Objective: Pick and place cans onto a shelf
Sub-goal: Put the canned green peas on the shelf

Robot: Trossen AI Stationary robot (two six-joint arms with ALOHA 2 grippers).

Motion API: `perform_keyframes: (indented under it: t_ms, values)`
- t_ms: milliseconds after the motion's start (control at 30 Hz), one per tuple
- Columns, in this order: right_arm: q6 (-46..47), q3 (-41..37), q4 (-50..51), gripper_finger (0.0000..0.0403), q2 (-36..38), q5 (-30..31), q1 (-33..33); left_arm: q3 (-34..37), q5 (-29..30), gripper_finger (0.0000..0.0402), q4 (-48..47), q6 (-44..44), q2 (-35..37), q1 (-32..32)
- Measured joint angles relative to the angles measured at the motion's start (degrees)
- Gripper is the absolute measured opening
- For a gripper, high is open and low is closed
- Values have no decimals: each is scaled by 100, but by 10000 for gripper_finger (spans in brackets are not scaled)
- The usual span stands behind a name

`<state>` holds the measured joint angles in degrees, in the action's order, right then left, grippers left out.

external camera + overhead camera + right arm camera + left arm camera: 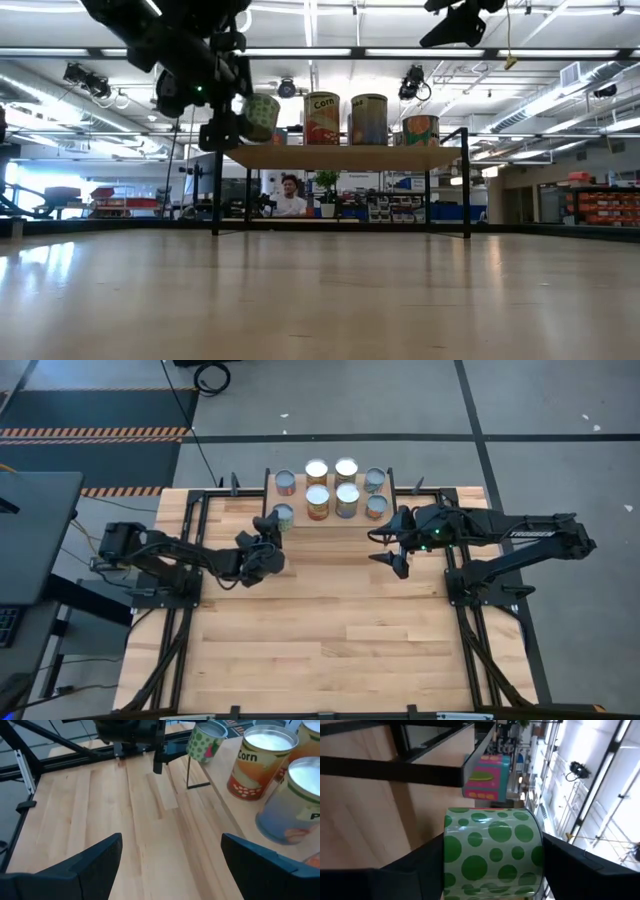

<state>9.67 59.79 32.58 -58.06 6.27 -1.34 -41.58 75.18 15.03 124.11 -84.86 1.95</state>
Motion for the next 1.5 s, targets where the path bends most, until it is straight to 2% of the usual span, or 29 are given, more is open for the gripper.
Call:
perform_keyframes:
  t_ms: [200,300,567,767,967,1133,1200,1333,1500]
  values:
    - [330,0,4,348,0,9,-4,-3,-17,300,99,23,-68,-223]
    - [456,0,2,348,-1,6,-4,-3,-269,312,156,35,-68,-312]
    - [582,0,-1,348,0,6,-1,-3,-478,314,243,38,-66,-367]
    - [796,0,2,348,0,15,0,-3,-959,314,226,10,-66,-287]
    - [1105,0,2,348,-1,21,7,-3,-1447,314,222,-27,-1,-561]
    - [1264,0,4,348,-2,110,7,-43,-1740,314,183,-505,163,-675]
    - [1366,0,5,348,-17,172,7,-84,-2032,314,229,-610,218,-759]
    - [1484,2,14,348,-90,180,7,-53,-2559,314,-132,-283,300,-899]
    - [1591,2,-46,348,-296,179,40,-60,-2652,314,-162,-244,386,-952]
